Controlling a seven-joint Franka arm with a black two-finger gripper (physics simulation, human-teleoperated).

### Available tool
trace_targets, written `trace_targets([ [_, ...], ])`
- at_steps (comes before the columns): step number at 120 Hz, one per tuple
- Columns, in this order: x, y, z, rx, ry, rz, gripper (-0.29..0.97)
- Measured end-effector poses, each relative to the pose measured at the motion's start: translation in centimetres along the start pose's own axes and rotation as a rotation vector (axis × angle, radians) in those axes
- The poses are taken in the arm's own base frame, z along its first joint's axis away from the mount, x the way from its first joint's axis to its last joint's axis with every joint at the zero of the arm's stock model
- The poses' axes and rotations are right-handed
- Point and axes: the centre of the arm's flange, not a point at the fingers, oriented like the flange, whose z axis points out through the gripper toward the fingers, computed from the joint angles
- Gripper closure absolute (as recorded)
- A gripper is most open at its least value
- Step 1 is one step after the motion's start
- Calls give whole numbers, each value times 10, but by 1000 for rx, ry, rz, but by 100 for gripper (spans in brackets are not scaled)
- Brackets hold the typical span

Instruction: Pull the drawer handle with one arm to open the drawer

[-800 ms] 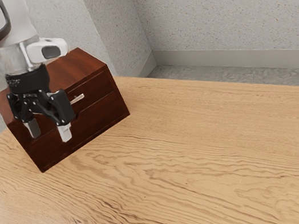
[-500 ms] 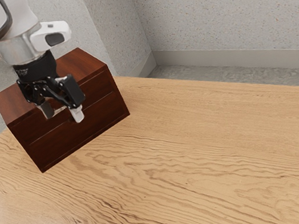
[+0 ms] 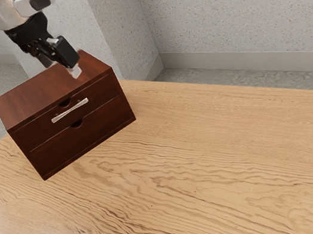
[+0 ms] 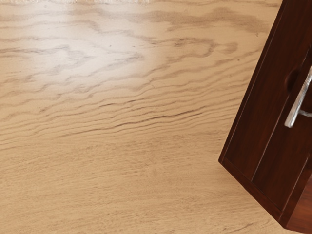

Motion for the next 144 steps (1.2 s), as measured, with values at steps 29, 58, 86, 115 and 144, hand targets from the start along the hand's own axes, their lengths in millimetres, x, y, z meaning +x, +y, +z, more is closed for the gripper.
trace_targets([
  [29,-3,-59,88,41,-83,48,0],
  [58,3,-42,148,54,-30,185,0],
  [86,5,-44,166,79,7,249,0],
  [115,0,-71,178,109,18,256,0],
  [144,-1,-86,193,141,7,276,2],
])
